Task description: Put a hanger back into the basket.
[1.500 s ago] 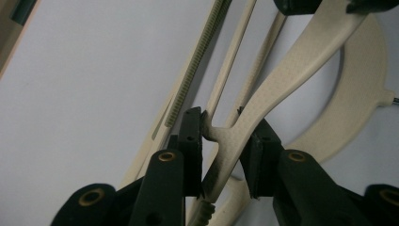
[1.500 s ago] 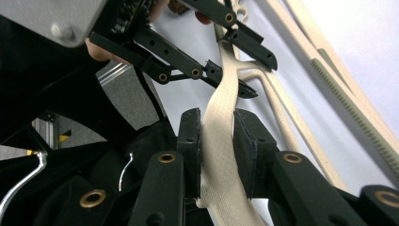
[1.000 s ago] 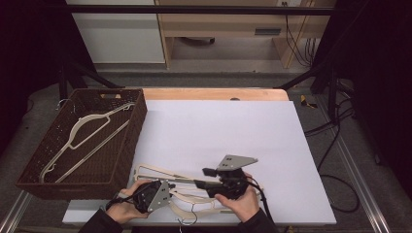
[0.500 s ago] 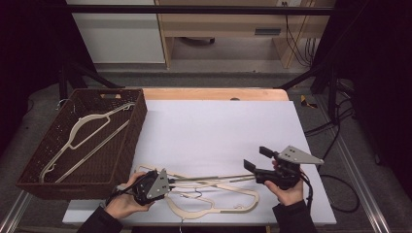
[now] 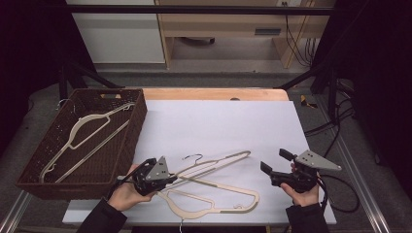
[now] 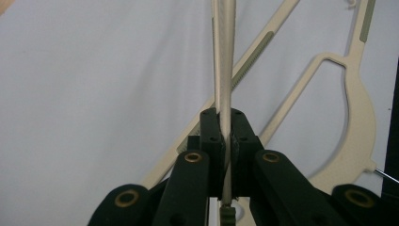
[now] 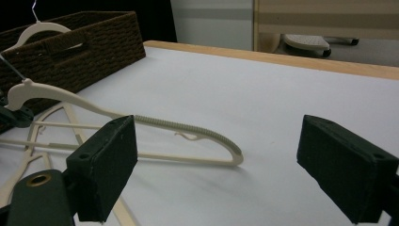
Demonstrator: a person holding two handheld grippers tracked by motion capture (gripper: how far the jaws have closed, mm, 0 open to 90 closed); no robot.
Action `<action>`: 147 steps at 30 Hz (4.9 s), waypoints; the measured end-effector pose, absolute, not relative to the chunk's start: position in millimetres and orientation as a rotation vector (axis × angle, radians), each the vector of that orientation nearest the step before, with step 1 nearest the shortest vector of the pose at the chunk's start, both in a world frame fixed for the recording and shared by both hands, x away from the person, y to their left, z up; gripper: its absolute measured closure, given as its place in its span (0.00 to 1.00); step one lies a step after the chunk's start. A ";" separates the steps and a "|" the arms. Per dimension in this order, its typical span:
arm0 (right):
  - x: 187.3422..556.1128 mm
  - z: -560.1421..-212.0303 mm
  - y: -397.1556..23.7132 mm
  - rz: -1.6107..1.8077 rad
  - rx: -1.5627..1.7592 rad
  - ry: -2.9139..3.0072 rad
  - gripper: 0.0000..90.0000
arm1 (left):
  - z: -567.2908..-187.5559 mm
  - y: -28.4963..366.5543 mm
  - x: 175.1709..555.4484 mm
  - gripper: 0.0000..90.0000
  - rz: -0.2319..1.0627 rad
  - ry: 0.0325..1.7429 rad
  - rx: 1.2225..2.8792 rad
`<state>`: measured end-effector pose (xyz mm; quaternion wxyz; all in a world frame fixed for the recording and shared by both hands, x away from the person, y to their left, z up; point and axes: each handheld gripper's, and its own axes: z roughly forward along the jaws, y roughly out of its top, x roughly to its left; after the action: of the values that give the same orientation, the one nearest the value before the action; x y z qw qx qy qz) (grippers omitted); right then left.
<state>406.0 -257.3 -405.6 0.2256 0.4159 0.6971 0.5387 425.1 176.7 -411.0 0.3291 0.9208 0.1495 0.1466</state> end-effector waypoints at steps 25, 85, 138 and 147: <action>404.6 -403.7 -263.2 1.472 1.137 1.891 0.06 | -312.3 227.6 395.0 0.97 0.432 0.624 2.094; 404.0 -400.7 -264.0 1.463 1.121 1.888 0.03 | -318.4 458.0 475.4 0.97 0.551 1.053 2.060; 407.7 -394.0 -247.0 1.474 1.073 1.926 0.04 | -335.8 436.4 452.7 0.76 0.625 1.233 1.928; 410.4 -389.4 -238.3 1.492 1.056 1.933 0.04 | -314.5 394.0 433.3 0.47 0.657 1.048 1.763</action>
<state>410.4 -238.3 -389.4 0.2382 0.3854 0.7058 0.5446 433.3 394.0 -314.5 0.4740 0.7208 0.4285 0.2686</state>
